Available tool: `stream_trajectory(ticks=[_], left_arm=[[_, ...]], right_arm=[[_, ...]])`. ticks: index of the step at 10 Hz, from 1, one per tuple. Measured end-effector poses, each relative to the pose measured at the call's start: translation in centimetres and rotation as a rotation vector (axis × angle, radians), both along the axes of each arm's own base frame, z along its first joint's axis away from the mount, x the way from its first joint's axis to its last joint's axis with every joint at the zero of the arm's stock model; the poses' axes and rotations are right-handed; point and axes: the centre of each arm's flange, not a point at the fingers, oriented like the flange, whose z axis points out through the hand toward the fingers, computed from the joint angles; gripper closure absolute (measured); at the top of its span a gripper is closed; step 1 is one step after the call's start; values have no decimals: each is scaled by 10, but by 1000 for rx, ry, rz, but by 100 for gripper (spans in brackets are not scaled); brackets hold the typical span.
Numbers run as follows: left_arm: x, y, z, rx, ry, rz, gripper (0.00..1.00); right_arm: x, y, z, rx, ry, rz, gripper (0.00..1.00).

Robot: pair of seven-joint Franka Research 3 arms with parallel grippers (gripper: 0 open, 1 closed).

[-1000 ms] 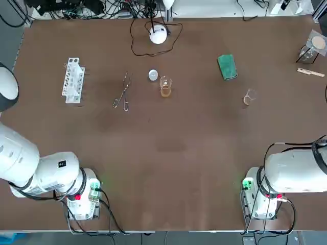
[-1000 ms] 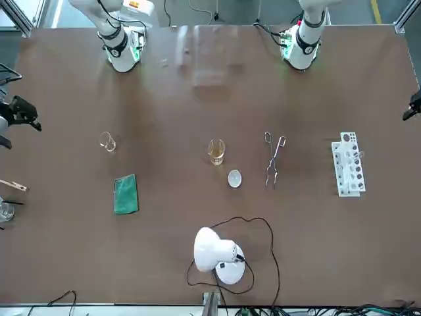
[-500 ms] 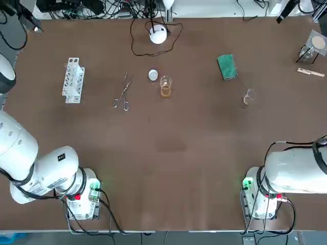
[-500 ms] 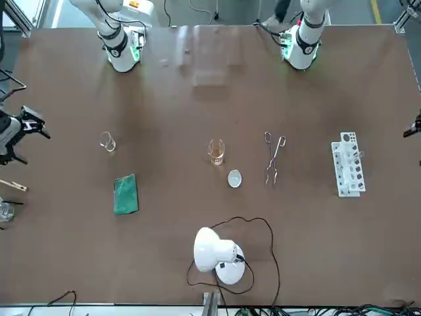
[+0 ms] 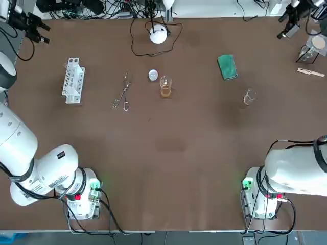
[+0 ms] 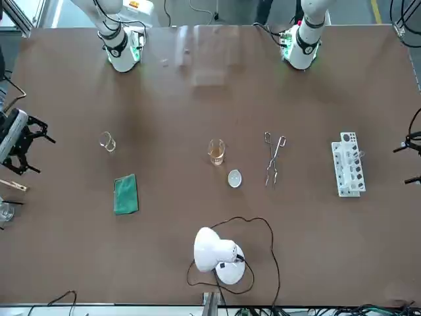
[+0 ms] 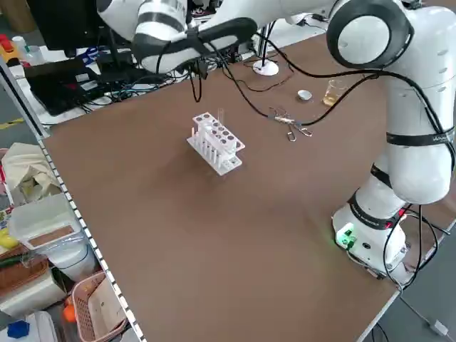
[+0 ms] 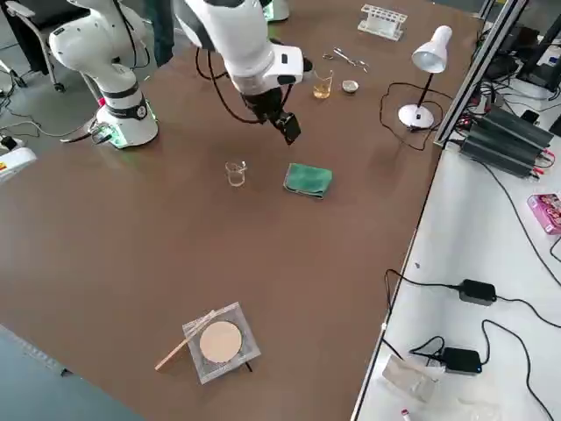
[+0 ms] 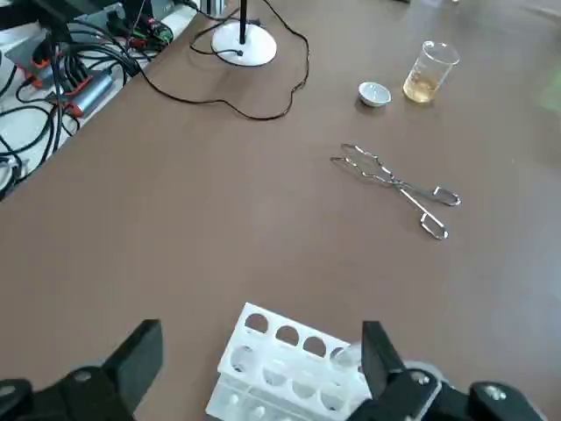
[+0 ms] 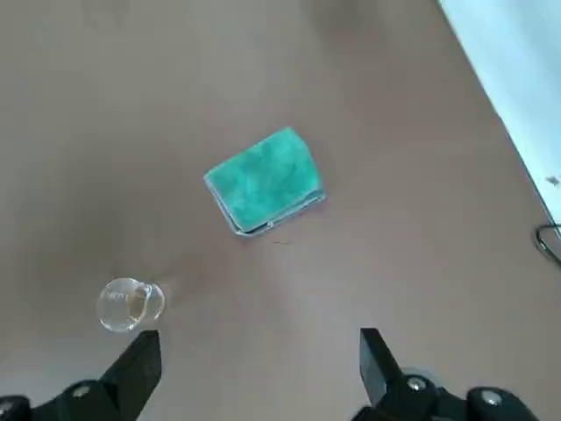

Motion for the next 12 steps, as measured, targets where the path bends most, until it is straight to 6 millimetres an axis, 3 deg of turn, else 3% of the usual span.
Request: stream_trajectory(ticks=[2, 4, 6, 8, 12], left_arm=[[-19, 19, -45, -123, -8, -61, 0], [-34, 33, -95, -212, -22, -74, 0], [-35, 37, -115, -287, -103, -72, 0], [-35, 28, -135, -352, -105, -89, 0], [-51, 14, -189, -468, -140, -124, 3]], right_arm=[[0, -19, -56, 103, -18, 110, 0], [4, -22, -98, 160, 4, 134, 0], [-2, -15, -118, 223, 12, 120, 0], [-17, -17, -141, 274, -2, 146, 0], [-53, -57, -217, 394, -38, 238, 0]])
